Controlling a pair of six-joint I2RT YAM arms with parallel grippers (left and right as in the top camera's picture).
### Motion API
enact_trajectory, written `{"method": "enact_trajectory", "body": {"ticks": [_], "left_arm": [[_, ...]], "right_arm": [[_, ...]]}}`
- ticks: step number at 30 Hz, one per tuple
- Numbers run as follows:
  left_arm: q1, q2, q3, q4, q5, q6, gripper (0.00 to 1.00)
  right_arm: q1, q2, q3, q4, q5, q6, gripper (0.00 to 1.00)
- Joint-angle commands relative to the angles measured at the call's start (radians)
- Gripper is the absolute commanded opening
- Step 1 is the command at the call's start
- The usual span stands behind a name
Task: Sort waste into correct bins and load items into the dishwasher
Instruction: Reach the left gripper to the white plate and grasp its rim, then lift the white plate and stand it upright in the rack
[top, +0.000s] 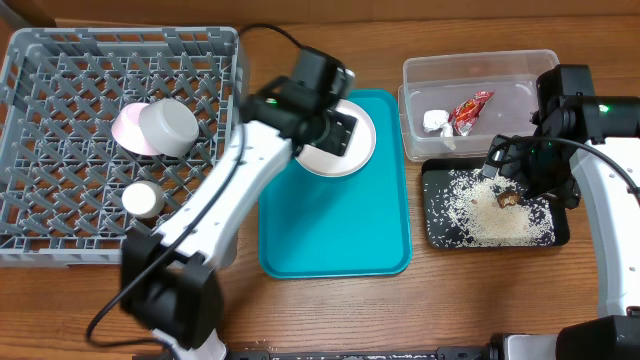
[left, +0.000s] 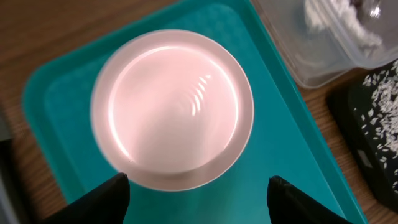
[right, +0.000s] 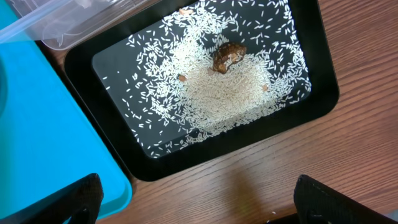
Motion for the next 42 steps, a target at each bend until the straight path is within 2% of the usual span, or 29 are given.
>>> {"method": "enact_trajectory", "body": {"ticks": [1, 9, 12, 15, 19, 23, 24, 31, 37, 42], "left_arm": [[-0.046, 0.092, -0.013, 0.024, -0.027, 0.027, 0.73], [-0.11, 0.269, -0.013, 0.05, -0.062, 0.045, 0.73], [-0.116, 0.306, -0.013, 0.031, -0.064, 0.045, 0.7], [-0.117, 0.329, -0.013, 0.002, -0.062, 0.044, 0.56], [-0.118, 0.338, -0.013, -0.041, -0.064, 0.044, 0.27], [-0.118, 0.338, -0.008, -0.059, -0.064, 0.044, 0.06], [-0.118, 0.338, -0.008, -0.061, -0.063, 0.042, 0.04], [-0.119, 0.336, 0.074, -0.151, -0.064, -0.018, 0.04], [-0.111, 0.334, 0.314, -0.357, -0.065, -0.055, 0.04], [-0.064, 0.309, 0.501, -0.466, -0.055, -0.1, 0.04]], "right_arm": [[-0.002, -0.02, 0.021, 0.001, -0.007, 0.001, 1.0], [-0.002, -0.019, 0.021, 0.001, -0.012, 0.0, 1.0], [-0.002, -0.02, 0.021, 0.002, -0.012, 0.0, 1.0], [-0.002, -0.02, 0.021, 0.002, -0.011, 0.0, 1.0], [-0.002, -0.02, 0.021, 0.002, -0.011, 0.0, 1.0], [-0.002, -0.02, 0.021, 0.003, -0.011, 0.0, 1.0], [-0.002, -0.02, 0.021, 0.003, -0.011, 0.0, 1.0], [-0.002, -0.02, 0.021, 0.001, -0.011, 0.0, 1.0], [-0.002, -0.019, 0.021, 0.0, -0.011, 0.0, 1.0], [-0.002, -0.019, 0.021, -0.001, -0.011, 0.0, 1.0]]}}
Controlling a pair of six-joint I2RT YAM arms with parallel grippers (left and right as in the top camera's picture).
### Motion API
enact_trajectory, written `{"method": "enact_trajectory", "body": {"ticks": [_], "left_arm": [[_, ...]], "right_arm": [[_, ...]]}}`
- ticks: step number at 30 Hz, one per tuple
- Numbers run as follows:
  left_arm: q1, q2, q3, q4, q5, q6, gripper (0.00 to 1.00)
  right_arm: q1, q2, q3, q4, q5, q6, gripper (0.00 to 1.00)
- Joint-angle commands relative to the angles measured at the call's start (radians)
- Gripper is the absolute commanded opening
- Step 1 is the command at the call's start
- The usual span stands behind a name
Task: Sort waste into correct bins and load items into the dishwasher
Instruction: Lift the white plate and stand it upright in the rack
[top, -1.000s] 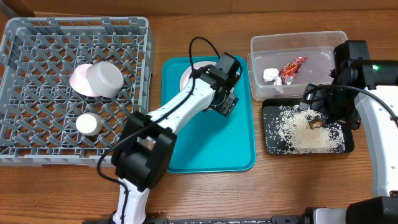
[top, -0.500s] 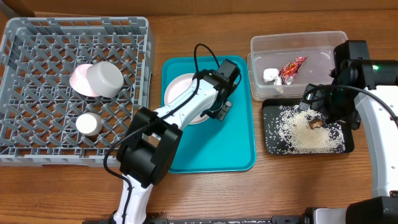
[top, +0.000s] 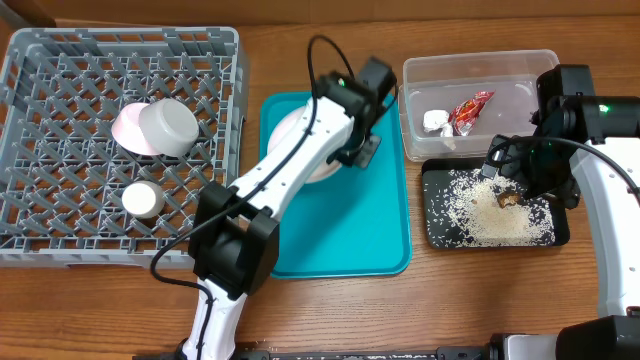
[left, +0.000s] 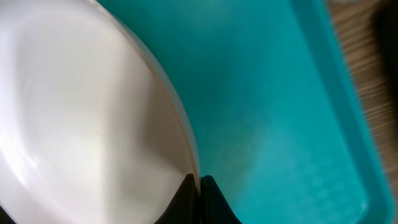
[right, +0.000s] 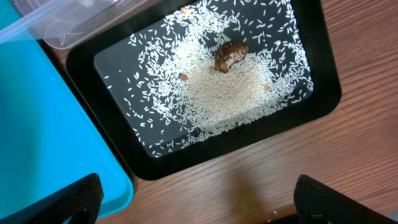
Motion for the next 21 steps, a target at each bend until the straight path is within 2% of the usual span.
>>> {"method": "enact_trajectory", "body": {"ticks": [1, 6, 12, 15, 18, 21], "left_arm": [[0.053, -0.028, 0.117, -0.039, 0.023, -0.043, 0.04], [0.15, -0.085, 0.179, -0.072, 0.109, -0.041, 0.04], [0.329, -0.13, 0.179, -0.151, 0.352, -0.011, 0.04], [0.397, -0.138, 0.179, -0.211, 0.365, -0.002, 0.04], [0.443, -0.141, 0.179, -0.233, 0.43, 0.067, 0.04], [0.488, -0.141, 0.179, -0.259, 0.639, 0.183, 0.04]], "right_arm": [[-0.002, -0.019, 0.021, 0.001, -0.005, 0.0, 1.0], [-0.002, -0.019, 0.021, 0.003, -0.005, -0.003, 1.0], [-0.002, -0.02, 0.021, 0.003, -0.005, -0.003, 1.0], [-0.002, -0.02, 0.021, 0.003, -0.005, -0.003, 1.0], [-0.002, -0.019, 0.021, 0.004, -0.005, -0.003, 1.0], [-0.002, -0.019, 0.021, 0.003, -0.005, -0.003, 1.0]]}}
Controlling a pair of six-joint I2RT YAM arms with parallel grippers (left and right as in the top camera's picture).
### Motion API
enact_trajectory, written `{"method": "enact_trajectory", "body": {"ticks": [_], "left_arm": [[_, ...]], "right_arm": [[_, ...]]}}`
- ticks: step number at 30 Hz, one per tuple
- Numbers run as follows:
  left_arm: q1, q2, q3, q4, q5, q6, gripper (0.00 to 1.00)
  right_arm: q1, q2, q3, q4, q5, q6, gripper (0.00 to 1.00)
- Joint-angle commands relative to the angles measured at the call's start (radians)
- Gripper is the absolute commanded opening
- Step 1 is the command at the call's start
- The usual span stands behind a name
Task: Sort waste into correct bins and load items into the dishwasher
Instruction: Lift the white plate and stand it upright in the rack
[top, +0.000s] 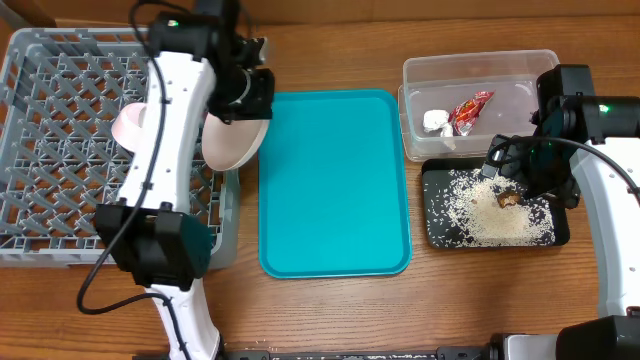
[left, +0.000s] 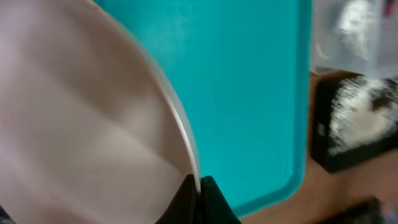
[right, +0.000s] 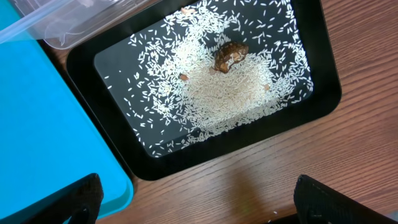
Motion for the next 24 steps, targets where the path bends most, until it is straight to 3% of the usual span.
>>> {"method": "enact_trajectory", "body": {"ticks": [1, 5, 12, 18, 24], "left_arm": [[0.035, -0.037, 0.018, -0.026, 0.286, 0.162, 0.04], [0.106, -0.037, 0.015, -0.077, 0.47, 0.277, 0.04], [0.237, -0.036, -0.037, -0.149, 0.621, 0.444, 0.04], [0.318, -0.036, -0.164, -0.144, 0.69, 0.536, 0.04], [0.395, -0.036, -0.279, -0.089, 0.686, 0.537, 0.04]], "right_arm": [[-0.002, -0.02, 0.021, 0.0, -0.005, -0.003, 1.0], [-0.002, -0.019, 0.021, -0.002, -0.005, -0.003, 1.0], [-0.002, -0.019, 0.021, -0.002, -0.006, -0.003, 1.0], [-0.002, -0.019, 0.021, -0.009, -0.006, -0.003, 1.0], [-0.002, -0.02, 0.021, -0.01, -0.006, -0.003, 1.0]]}}
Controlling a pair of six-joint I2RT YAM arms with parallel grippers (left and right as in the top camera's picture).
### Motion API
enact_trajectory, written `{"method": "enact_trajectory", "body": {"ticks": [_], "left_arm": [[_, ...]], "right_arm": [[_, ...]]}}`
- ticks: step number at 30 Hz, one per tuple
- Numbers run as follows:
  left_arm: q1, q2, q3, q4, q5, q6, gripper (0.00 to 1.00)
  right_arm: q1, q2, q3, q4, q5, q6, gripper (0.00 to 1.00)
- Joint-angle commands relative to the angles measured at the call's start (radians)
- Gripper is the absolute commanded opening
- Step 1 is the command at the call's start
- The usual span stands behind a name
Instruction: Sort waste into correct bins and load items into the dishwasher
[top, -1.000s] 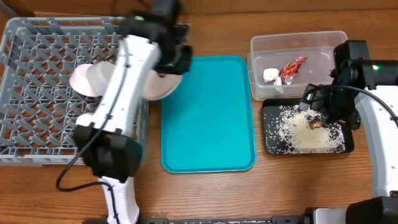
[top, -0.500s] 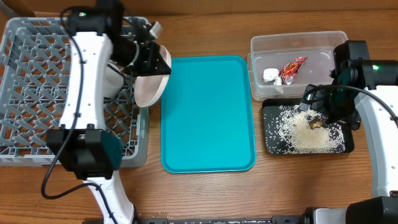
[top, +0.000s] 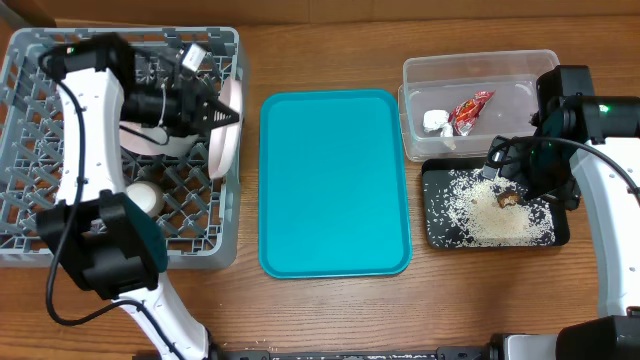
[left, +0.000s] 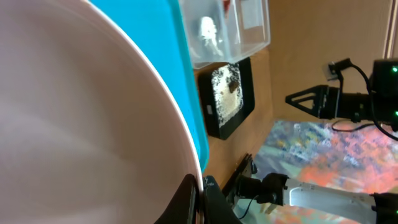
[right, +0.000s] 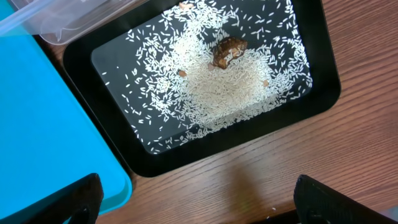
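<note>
A pale pink plate (top: 229, 128) stands on edge at the right side of the grey dish rack (top: 120, 262). My left gripper (top: 214, 116) is shut on its rim. In the left wrist view the plate (left: 81, 124) fills the frame, with the rim pinched by the left gripper (left: 200, 186). Whether the plate rests on the rack's pegs is hidden. My right gripper (right: 199, 208) is open over the table by the black tray (right: 323, 102), holding nothing.
The teal tray (top: 335, 180) lies bare at the centre. A clear bin (top: 480, 70) holds a red wrapper (top: 470, 108) and a white crumpled scrap (top: 435, 121). The black tray (top: 437, 215) carries rice and a brown food bit (top: 508, 199). A small white cup (top: 145, 197) sits in the rack.
My left gripper has moved left with the plate, from the rack's right edge beside the teal tray to over the rack. The plate now stands upright on edge. The right arm has not moved.
My left gripper was open above the pink plate on the teal tray. Then it was shut on the plate's rim there. Then the plate was off the tray, tilted at the rack's edge, and now it is on edge at the rack's right side.
</note>
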Motion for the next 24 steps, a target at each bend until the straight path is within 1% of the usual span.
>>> {"method": "enact_trajectory", "body": {"ticks": [1, 2, 3, 5, 6, 7, 9, 13, 14, 15, 16, 17, 18, 20, 21, 24], "left_arm": [[0.043, -0.015, -0.04, 0.01, 0.045, 0.043, 0.04], [0.055, -0.015, -0.047, 0.013, 0.045, 0.043, 0.04], [0.068, -0.015, -0.051, 0.015, 0.044, 0.043, 0.11], [0.088, -0.015, -0.051, 0.014, 0.042, 0.042, 0.34], [0.099, -0.015, -0.05, 0.009, 0.042, 0.034, 0.45], [0.108, -0.015, -0.048, 0.005, 0.043, 0.022, 0.51], [0.124, -0.016, -0.042, -0.007, 0.044, 0.009, 0.66], [0.134, -0.023, -0.003, -0.082, 0.001, 0.053, 0.87], [0.134, -0.03, 0.004, -0.082, -0.021, 0.043, 0.97], [0.133, -0.045, 0.009, -0.077, -0.05, 0.034, 1.0], [0.131, -0.061, 0.012, -0.069, -0.078, 0.017, 1.0], [0.13, -0.079, 0.012, -0.051, -0.121, -0.023, 1.0], [0.128, -0.102, 0.012, -0.021, -0.188, -0.089, 1.0], [0.12, -0.145, 0.012, 0.039, -0.36, -0.232, 1.0], [0.111, -0.171, 0.012, 0.065, -0.472, -0.317, 1.0], [0.079, -0.23, 0.012, 0.074, -0.753, -0.511, 1.0]], "right_arm": [[-0.002, -0.019, 0.021, 0.003, -0.005, -0.003, 1.0], [-0.002, -0.02, 0.021, 0.003, -0.006, -0.003, 1.0], [-0.002, -0.02, 0.021, 0.003, -0.006, -0.003, 1.0], [-0.002, -0.02, 0.021, 0.003, -0.006, -0.003, 1.0], [-0.002, -0.019, 0.021, 0.003, -0.006, -0.003, 1.0], [-0.002, -0.02, 0.021, 0.003, -0.005, -0.003, 1.0], [-0.002, -0.02, 0.021, 0.004, -0.005, -0.003, 1.0], [-0.002, -0.019, 0.021, 0.009, -0.006, -0.003, 1.0], [-0.002, -0.02, 0.021, 0.013, -0.008, -0.003, 1.0], [-0.002, -0.019, 0.021, 0.02, -0.016, -0.003, 1.0], [-0.002, -0.019, 0.021, 0.032, -0.036, -0.003, 1.0], [-0.001, -0.02, 0.021, 0.048, -0.081, -0.012, 1.0], [0.0, -0.019, 0.021, 0.066, -0.134, -0.035, 1.0], [0.004, -0.019, 0.021, 0.105, -0.264, -0.109, 1.0], [0.01, -0.019, 0.021, 0.125, -0.311, -0.133, 1.0], [0.039, -0.019, 0.021, 0.209, -0.363, -0.179, 1.0]]}}
